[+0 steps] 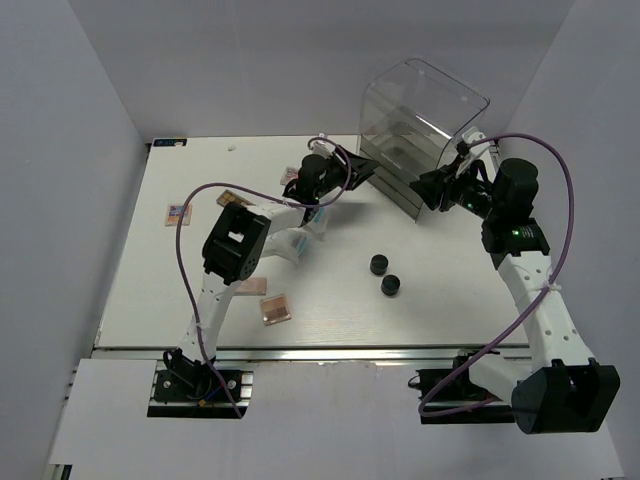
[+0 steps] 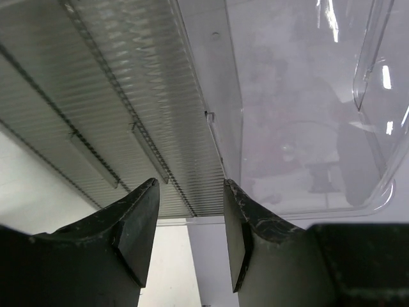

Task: Organize the makeup

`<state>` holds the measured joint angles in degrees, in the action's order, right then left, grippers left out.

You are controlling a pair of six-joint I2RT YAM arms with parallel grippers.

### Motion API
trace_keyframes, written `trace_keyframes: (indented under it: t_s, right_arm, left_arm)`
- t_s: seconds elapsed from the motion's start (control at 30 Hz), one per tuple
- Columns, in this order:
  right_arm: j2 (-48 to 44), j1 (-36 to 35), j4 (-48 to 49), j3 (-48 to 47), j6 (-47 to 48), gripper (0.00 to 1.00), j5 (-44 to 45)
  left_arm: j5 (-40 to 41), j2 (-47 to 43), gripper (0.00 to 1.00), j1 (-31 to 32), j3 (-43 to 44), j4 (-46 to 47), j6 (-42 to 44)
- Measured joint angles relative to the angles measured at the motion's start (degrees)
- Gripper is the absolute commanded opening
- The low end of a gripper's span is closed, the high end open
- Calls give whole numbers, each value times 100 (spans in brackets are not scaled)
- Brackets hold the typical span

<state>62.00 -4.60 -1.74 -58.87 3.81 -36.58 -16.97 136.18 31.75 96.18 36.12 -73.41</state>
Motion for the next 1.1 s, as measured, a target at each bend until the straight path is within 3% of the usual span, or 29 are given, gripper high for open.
trace_keyframes:
  t_s: [0.37, 0.87, 1.0, 1.1]
  right_arm:
    - [96, 31, 190, 0, -195, 43, -111]
    - [94, 111, 203, 66, -195, 43, -120]
    - [72, 116, 212, 70, -192, 43, -120]
    - [20, 116, 225, 118, -188, 43, -120]
  left_arm:
    - [35, 693, 51, 221, 787, 610, -363]
    - [566, 1115, 42, 374, 1134, 697, -507]
    - [623, 1117, 31, 378, 1152, 737, -579]
    - [658, 1115, 28, 382, 1051, 940, -610]
